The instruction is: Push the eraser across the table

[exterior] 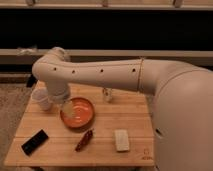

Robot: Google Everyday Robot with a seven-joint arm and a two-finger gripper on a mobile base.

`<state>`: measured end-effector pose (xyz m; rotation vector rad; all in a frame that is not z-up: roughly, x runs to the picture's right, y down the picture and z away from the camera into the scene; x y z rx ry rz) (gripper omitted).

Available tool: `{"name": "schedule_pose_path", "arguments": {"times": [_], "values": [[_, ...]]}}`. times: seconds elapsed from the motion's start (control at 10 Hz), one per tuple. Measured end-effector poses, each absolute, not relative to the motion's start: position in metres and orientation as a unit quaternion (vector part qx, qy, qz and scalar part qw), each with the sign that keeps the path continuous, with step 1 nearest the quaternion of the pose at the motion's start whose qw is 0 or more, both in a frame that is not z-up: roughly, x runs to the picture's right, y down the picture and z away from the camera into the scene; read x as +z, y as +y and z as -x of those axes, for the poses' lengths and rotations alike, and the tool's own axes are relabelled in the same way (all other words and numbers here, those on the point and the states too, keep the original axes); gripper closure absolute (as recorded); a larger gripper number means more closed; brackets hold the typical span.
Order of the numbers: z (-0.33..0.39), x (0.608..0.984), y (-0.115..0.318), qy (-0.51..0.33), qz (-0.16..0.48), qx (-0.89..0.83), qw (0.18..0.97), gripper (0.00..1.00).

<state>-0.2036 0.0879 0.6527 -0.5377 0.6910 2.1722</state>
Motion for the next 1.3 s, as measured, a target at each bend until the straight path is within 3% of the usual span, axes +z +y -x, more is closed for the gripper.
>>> {"name": "schedule_pose_path", "arguments": {"times": [0.5, 1.3], "values": [[0.208, 0.651, 0.088, 0.266, 0.216, 0.852, 0.396, 0.2], [0.283, 0.604, 0.115, 0.211, 0.244, 0.816, 0.48, 0.2]]}}
